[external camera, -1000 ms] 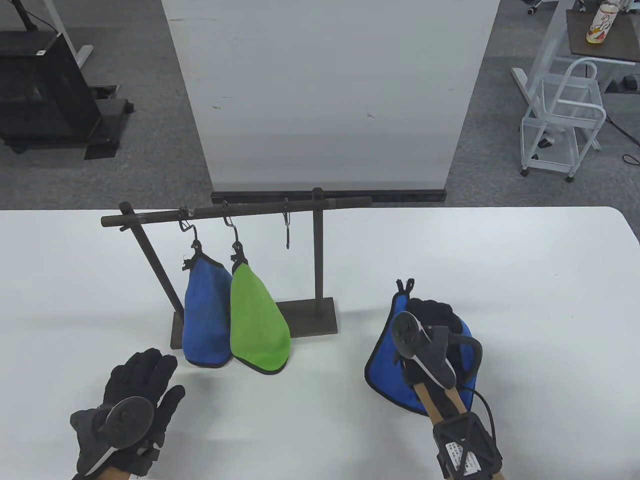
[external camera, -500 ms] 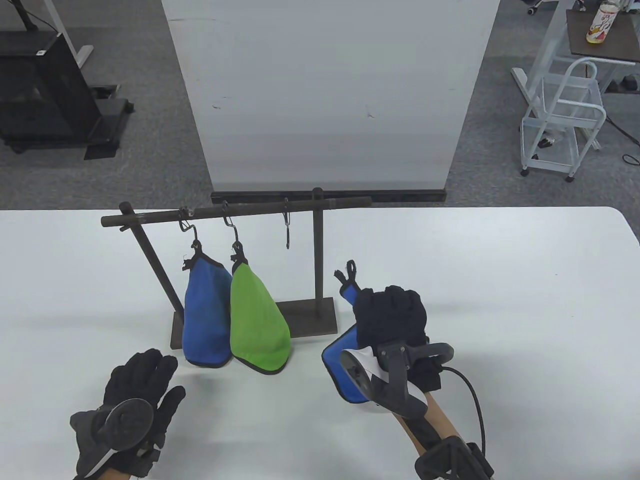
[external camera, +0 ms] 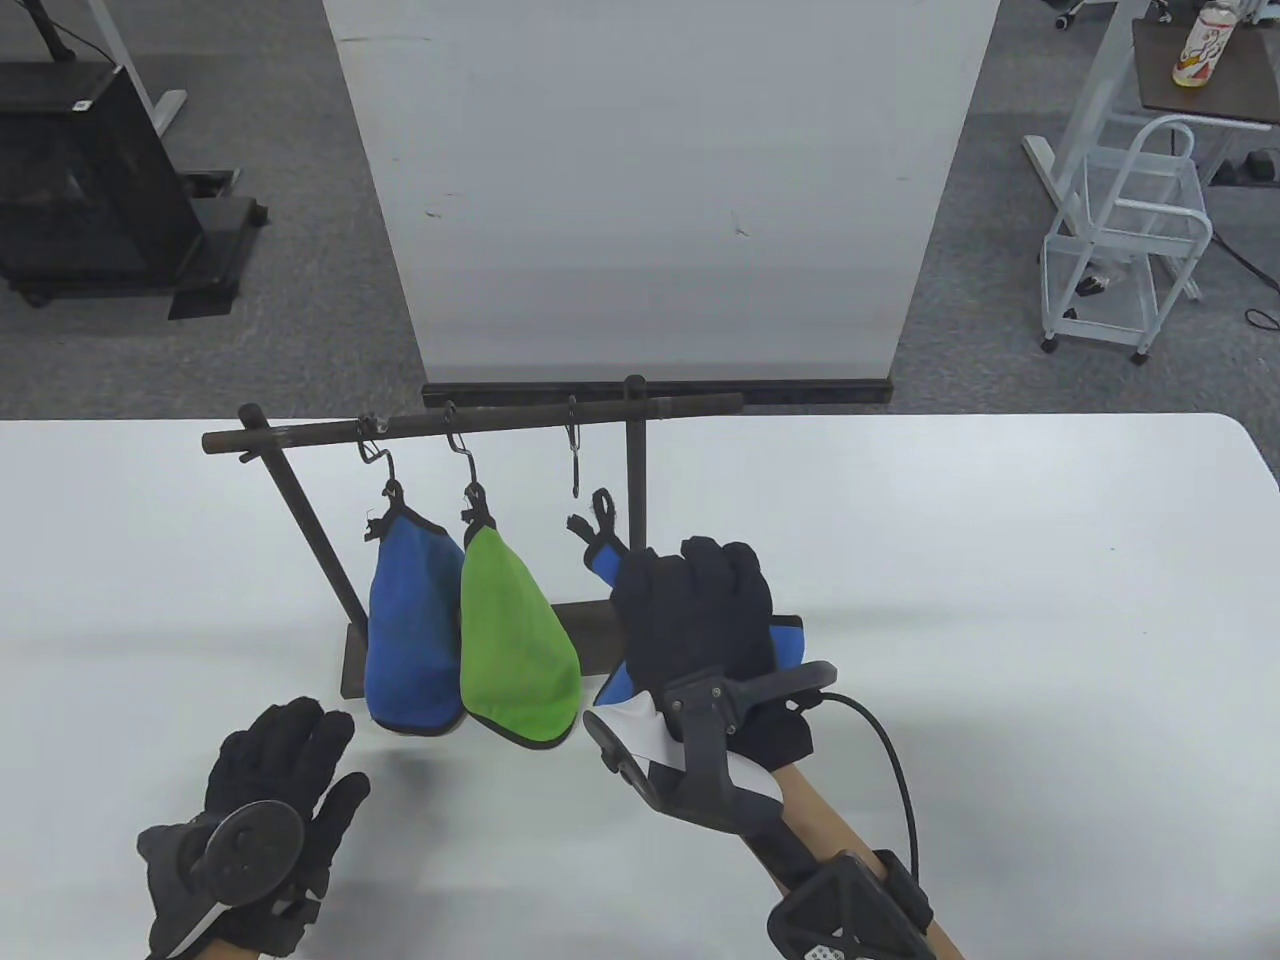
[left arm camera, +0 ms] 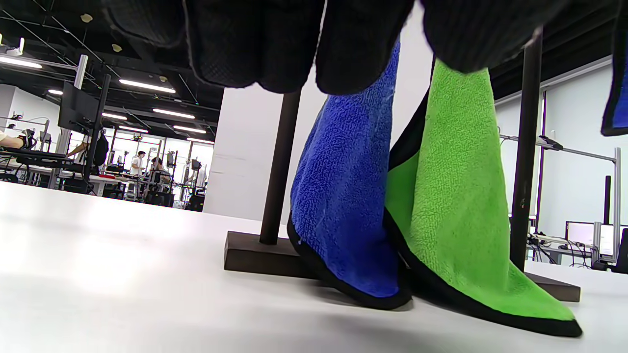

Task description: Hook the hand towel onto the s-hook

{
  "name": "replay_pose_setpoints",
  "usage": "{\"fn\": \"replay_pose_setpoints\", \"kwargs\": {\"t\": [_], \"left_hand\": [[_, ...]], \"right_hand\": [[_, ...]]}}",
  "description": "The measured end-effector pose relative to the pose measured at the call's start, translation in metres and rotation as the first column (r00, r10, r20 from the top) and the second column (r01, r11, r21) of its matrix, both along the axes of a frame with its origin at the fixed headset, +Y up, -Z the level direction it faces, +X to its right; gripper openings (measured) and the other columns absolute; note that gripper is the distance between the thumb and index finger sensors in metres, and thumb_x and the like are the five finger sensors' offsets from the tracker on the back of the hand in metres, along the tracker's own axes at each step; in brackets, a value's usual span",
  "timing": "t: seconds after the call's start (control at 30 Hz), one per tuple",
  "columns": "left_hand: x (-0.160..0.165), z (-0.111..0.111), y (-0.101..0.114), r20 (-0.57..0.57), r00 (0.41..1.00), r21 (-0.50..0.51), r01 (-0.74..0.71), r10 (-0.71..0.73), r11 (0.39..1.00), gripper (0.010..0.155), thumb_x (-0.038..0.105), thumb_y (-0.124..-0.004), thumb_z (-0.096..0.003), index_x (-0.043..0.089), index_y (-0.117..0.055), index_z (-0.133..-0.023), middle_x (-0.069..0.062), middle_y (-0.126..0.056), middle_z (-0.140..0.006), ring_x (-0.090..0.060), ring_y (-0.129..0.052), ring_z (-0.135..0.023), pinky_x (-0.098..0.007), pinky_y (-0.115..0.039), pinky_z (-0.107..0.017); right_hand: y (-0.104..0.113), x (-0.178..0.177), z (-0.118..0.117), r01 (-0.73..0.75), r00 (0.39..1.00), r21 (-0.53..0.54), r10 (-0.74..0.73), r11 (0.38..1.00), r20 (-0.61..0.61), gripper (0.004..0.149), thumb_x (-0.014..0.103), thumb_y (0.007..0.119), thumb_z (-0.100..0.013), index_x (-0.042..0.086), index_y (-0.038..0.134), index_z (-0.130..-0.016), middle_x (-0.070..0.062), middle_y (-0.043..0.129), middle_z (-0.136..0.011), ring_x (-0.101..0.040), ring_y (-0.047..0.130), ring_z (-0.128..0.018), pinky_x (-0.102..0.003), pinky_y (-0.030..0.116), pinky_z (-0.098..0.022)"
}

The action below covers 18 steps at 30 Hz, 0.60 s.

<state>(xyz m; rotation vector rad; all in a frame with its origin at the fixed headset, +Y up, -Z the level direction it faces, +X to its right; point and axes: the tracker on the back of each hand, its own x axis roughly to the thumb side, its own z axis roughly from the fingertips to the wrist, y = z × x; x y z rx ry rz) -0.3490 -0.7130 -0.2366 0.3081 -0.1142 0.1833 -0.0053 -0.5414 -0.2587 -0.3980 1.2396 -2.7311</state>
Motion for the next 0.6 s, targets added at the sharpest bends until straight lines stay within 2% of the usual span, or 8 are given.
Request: {"fn": "replay_pose_setpoints", "kwargs": {"t": [0.6], "left_hand": [[-0.003, 0.002, 0.002, 0.002, 1.0, 0.006, -0.016, 0.016, 1.0, 0.064, 0.057, -0.069, -0.0417, 0.028, -0.068, -0.099, -0.005, -0.061, -0.11, -0.036, -0.065, -0.103, -0.058, -0.052, -0.077]], "right_hand": [[-0.002, -0.021, -0.026, -0.004, 1.0, -0.126, 0.006, 0.992, 0.011, 0.043, 0.036, 0.083, -0.043, 0.021, 0.074, -0.082, -0.007, 0.086, -0.066, -0.031, 0.077, -0.077, -0.054, 0.068, -0.061]]}}
